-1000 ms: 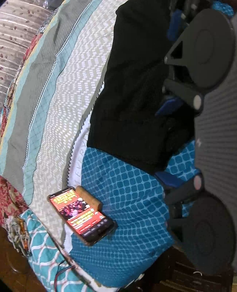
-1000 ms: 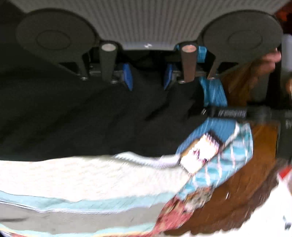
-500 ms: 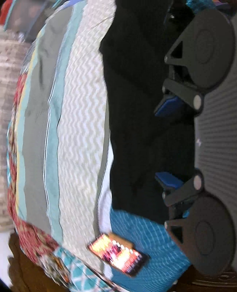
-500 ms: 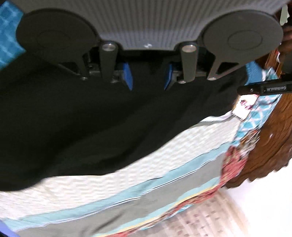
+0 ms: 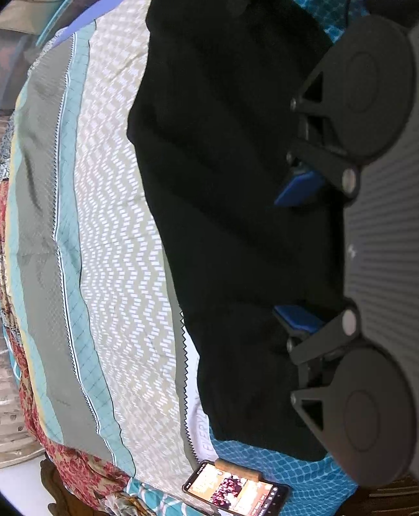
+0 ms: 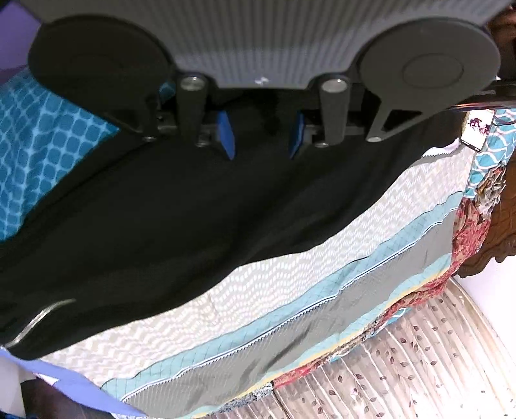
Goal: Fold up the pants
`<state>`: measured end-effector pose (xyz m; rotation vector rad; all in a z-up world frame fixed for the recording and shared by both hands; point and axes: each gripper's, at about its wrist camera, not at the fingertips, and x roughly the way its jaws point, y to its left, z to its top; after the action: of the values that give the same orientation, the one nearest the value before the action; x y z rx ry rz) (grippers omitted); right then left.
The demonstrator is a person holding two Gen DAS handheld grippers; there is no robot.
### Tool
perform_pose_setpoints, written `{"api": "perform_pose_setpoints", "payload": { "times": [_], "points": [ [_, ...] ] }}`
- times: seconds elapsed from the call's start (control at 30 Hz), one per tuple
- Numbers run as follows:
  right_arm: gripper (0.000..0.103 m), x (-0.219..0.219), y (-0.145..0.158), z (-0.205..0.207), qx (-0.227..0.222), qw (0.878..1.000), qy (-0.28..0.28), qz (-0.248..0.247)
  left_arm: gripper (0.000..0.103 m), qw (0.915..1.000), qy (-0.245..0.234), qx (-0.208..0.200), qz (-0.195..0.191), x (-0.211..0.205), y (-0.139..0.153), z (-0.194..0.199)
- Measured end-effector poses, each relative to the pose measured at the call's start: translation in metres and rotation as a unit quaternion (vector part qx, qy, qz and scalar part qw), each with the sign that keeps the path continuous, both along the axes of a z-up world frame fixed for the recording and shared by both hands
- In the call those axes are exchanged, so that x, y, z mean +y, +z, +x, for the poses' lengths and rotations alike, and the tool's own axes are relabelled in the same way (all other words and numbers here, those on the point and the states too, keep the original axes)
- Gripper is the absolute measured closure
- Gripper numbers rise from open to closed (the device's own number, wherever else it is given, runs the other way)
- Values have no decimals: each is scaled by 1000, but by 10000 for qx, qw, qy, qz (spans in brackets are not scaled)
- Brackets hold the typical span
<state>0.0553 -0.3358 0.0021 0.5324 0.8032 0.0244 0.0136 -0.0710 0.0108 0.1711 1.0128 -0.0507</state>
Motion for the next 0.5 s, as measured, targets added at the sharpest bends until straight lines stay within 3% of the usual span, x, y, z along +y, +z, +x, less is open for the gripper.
{"api": "perform_pose_setpoints", "payload": {
  "times": [0.2, 0.5],
  "points": [
    [62, 9, -4, 6, 4, 9998, 205, 66, 33, 9998, 60, 137, 148, 1, -14, 3],
    [62, 2, -18, 6, 381, 9991, 173, -64, 31, 9994, 58, 216, 269, 7, -30, 3]
  ]
}}
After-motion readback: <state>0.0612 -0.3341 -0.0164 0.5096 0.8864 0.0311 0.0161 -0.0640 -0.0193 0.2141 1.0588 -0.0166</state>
